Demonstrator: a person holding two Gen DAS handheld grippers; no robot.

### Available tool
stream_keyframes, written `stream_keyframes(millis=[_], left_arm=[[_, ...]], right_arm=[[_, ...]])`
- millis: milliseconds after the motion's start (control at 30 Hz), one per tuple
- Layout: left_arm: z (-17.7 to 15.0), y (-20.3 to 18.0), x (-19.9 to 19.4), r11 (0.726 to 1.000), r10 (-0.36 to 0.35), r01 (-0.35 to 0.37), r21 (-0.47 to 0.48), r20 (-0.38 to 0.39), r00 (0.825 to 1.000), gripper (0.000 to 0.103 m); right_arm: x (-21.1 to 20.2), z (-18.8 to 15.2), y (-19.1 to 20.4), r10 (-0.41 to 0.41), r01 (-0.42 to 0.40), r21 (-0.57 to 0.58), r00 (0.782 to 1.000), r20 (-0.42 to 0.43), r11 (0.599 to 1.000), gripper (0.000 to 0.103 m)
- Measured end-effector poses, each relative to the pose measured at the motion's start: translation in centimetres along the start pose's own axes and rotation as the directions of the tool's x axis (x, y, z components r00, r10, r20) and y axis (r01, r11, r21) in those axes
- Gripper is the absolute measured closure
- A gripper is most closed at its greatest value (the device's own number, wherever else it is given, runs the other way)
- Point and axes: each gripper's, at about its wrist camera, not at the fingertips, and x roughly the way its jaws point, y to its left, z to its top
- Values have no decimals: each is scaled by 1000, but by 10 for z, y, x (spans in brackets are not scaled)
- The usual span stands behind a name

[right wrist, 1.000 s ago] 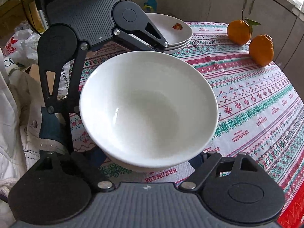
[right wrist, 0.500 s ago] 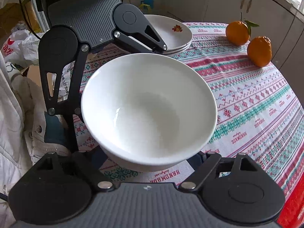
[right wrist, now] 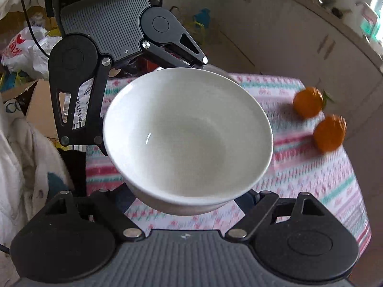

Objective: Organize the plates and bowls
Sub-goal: 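Carry the stacked bowls with the right tool toward the white plate stack, then lower the bowl stack onto the plates and open the right tool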

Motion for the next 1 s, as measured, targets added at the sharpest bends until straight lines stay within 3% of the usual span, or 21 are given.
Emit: stream_keyframes(millis=[467, 800, 1000], left_arm=[[-50, 66, -31, 986, 130, -129, -101, 3, 991, 19], [-75, 96, -15, 982, 99, -102, -159, -23, 995, 19], [-77, 102, -14, 982, 87, -88, -169, -14, 996, 19]], right_arm=[[63, 83, -26, 34, -33, -152, 999, 6, 988, 14], [107, 96, -50, 100, -101, -123, 995, -19, 987, 14], [104, 96, -54, 123, -124, -94, 992, -16, 988, 14]])
